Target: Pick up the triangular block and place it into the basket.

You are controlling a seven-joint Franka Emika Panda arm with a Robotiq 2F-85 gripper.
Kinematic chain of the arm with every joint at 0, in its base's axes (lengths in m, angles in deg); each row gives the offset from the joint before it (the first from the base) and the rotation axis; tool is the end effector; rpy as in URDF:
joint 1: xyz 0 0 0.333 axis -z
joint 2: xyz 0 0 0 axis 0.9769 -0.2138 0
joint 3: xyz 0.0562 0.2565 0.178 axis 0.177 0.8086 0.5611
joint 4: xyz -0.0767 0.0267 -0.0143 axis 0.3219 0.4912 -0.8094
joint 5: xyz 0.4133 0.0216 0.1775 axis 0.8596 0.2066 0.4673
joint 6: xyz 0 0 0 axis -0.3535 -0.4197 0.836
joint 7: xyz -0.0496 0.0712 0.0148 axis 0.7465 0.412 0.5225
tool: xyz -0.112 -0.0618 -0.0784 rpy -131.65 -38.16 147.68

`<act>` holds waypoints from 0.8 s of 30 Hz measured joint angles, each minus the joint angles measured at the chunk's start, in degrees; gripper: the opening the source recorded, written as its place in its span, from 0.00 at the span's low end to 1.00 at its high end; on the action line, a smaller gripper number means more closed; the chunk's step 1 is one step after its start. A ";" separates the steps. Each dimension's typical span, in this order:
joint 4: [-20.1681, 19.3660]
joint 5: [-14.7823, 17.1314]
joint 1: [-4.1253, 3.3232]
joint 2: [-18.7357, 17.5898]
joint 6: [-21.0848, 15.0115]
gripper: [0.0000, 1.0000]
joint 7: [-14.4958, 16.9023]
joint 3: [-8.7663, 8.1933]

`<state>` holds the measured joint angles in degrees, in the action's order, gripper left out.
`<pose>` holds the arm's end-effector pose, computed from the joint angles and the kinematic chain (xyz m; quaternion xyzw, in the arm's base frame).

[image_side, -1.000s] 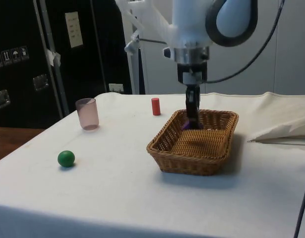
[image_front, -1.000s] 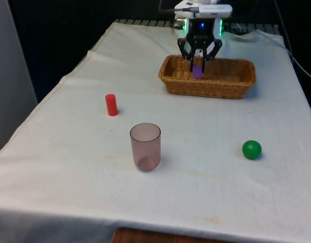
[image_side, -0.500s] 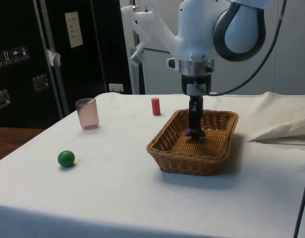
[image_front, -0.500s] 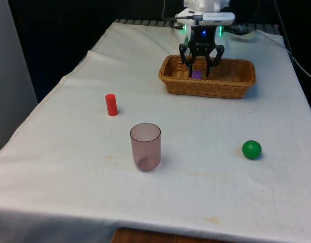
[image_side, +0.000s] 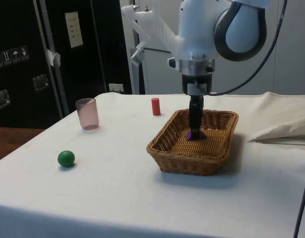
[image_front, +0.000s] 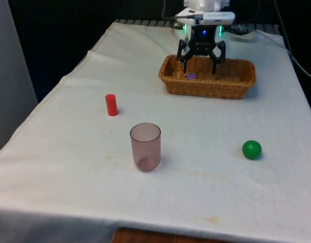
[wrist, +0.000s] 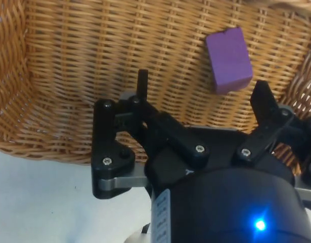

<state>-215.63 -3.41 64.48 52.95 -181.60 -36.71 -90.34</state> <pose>0.3963 0.0104 0.0987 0.9973 0.0616 0.0326 0.0221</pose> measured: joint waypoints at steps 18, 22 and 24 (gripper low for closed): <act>3.44 0.00 0.00 7.62 9.97 1.00 0.06 -0.57; 5.21 0.00 0.00 8.54 12.43 1.00 0.06 -0.57; 6.25 0.00 0.00 8.82 13.69 1.00 0.06 -0.57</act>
<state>-209.38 -3.41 64.48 61.77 -167.91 -36.65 -90.91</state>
